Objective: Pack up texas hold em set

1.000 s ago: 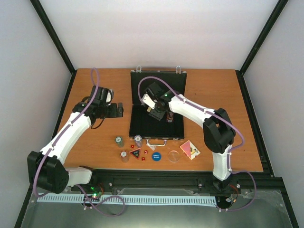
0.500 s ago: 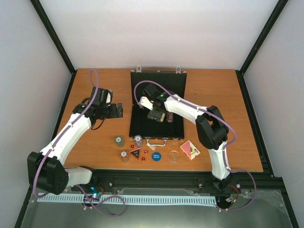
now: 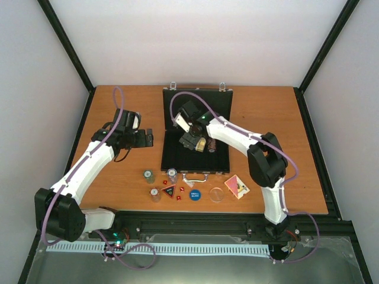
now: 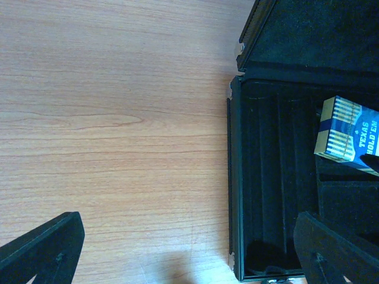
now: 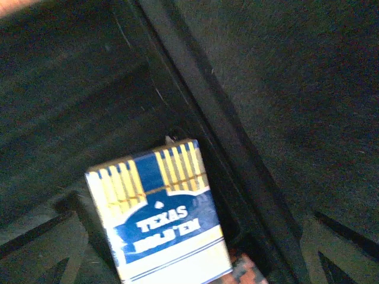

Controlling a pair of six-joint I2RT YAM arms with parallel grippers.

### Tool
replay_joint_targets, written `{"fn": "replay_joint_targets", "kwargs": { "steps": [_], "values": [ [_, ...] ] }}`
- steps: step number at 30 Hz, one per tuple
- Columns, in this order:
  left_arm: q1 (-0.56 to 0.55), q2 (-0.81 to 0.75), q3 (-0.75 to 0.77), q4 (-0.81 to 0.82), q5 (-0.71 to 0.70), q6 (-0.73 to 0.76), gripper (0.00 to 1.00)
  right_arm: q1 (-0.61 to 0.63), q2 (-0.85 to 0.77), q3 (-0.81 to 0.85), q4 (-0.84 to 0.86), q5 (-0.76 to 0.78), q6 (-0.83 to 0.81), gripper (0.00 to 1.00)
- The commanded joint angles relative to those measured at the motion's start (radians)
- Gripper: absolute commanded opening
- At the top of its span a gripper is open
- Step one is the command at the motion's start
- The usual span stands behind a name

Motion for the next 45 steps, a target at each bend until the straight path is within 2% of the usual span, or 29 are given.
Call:
{"fn": "replay_joint_targets", "kwargs": {
  "steps": [1, 7, 10, 14, 23, 35, 40, 45],
  "values": [
    [-0.003, 0.003, 0.026, 0.010, 0.007, 0.002, 1.00, -0.003, -0.128, 0.022, 0.005, -0.146, 0.298, 1.00],
    [-0.003, 0.009, 0.045, -0.007, 0.029, 0.020, 1.00, -0.008, -0.136, -0.006, -0.052, -0.305, 0.704, 1.00],
    [-0.003, 0.011, 0.053, -0.016, 0.040, 0.034, 1.00, -0.017, -0.138, -0.092, -0.027, -0.384, 0.884, 1.00],
    [-0.003, 0.011, 0.053, -0.023, 0.059, 0.048, 1.00, -0.034, -0.157, -0.213, 0.048, -0.436, 1.009, 1.00],
    [-0.002, 0.006, 0.032, -0.019, 0.065, 0.044, 1.00, -0.051, -0.155, -0.234, 0.026, -0.389, 1.026, 1.00],
    [-0.003, 0.030, 0.037, -0.011, 0.053, 0.045, 1.00, -0.067, -0.114, -0.276, 0.093, -0.475, 1.056, 1.00],
    [-0.003, 0.039, 0.037, -0.010, 0.052, 0.047, 1.00, -0.069, -0.106, -0.283, 0.129, -0.439, 1.055, 1.00],
    [-0.003, 0.044, 0.041, -0.011, 0.052, 0.050, 1.00, -0.069, -0.109, -0.282, 0.153, -0.327, 1.043, 1.00]
  ]
}}
